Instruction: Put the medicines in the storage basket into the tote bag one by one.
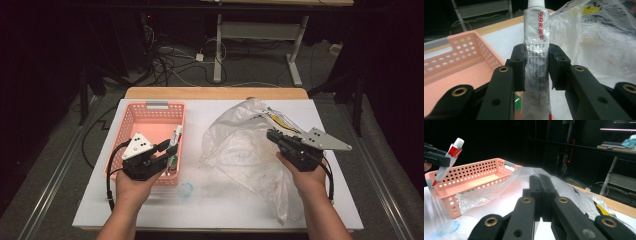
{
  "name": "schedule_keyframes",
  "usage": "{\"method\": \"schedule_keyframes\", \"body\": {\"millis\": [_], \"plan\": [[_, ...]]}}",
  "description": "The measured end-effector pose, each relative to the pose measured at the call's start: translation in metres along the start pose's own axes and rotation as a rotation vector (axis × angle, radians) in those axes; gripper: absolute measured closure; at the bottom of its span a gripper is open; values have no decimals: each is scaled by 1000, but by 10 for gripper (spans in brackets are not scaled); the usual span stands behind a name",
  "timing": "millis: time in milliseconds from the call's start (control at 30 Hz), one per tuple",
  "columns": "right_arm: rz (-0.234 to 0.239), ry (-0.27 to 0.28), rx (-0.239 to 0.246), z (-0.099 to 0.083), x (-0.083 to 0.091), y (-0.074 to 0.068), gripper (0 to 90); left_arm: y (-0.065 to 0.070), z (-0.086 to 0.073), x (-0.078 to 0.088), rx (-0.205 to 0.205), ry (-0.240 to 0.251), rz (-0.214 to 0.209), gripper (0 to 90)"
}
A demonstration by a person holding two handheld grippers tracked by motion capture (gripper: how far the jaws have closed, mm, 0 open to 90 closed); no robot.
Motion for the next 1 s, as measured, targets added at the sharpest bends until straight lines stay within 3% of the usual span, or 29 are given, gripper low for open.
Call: {"method": "schedule_keyframes", "body": {"millis": [267,733,1000], "plan": [[-6,0,-1,0,-1,-1,900,18,-3,-9,-6,-4,-61,675],[-20,11,-6,2,-3,-2,900,43,-10,-26,-34,-27,-110,675],[-28,21,-11,4,-6,-1,900,63,-15,-39,-56,-48,-163,675]]}}
Point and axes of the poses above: each handheld gripper's, and its own axes: x roughly backward along the jaws, z roughly out of its top, y roughly to its right, the point moved 2 cm from there along -x, roughly forward along the jaws, and after that the axes turned 10 degrees about y, right-handed, at the moved point
